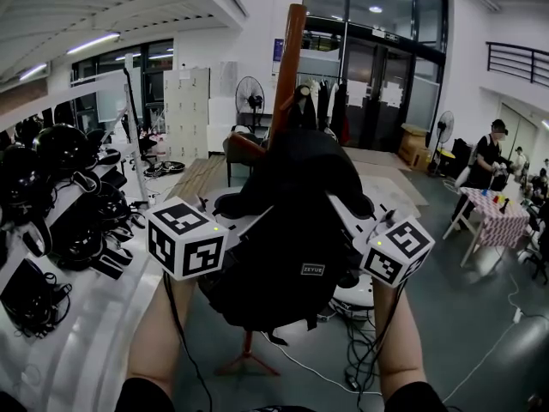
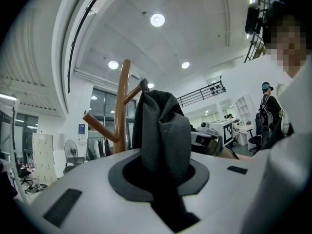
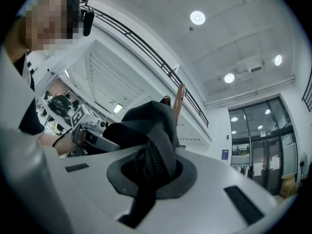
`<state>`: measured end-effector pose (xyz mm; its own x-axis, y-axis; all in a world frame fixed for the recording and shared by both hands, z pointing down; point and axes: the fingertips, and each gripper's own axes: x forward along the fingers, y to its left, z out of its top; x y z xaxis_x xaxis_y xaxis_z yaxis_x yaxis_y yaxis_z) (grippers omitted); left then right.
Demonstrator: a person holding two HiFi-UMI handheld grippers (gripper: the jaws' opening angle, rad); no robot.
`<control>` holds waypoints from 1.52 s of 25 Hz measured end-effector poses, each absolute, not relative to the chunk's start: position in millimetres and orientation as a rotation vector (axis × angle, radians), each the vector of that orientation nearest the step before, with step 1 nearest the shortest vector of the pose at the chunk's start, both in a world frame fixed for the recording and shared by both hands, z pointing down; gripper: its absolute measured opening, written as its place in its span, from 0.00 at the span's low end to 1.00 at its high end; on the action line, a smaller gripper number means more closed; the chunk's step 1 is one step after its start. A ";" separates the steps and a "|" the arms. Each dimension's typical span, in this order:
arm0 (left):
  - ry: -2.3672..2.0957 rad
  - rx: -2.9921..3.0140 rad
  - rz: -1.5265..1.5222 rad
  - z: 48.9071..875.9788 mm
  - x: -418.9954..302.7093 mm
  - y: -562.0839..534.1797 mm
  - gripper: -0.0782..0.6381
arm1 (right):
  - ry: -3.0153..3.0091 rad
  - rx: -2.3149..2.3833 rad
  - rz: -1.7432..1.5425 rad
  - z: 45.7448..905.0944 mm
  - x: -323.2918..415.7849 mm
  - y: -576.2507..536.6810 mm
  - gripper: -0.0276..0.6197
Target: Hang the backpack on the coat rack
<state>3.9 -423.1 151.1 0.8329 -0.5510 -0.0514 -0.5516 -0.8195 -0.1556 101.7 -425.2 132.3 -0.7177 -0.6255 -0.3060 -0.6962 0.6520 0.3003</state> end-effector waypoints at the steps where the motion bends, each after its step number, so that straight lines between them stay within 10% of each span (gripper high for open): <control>1: 0.867 -2.845 0.006 150.8 4.2 -422.0 0.24 | 2.691 -1.090 0.603 132.0 101.7 -424.0 0.07; 38: 0.806 -2.959 0.057 102.9 2.6 -438.2 0.19 | 2.753 -1.016 0.588 77.2 99.0 -444.3 0.07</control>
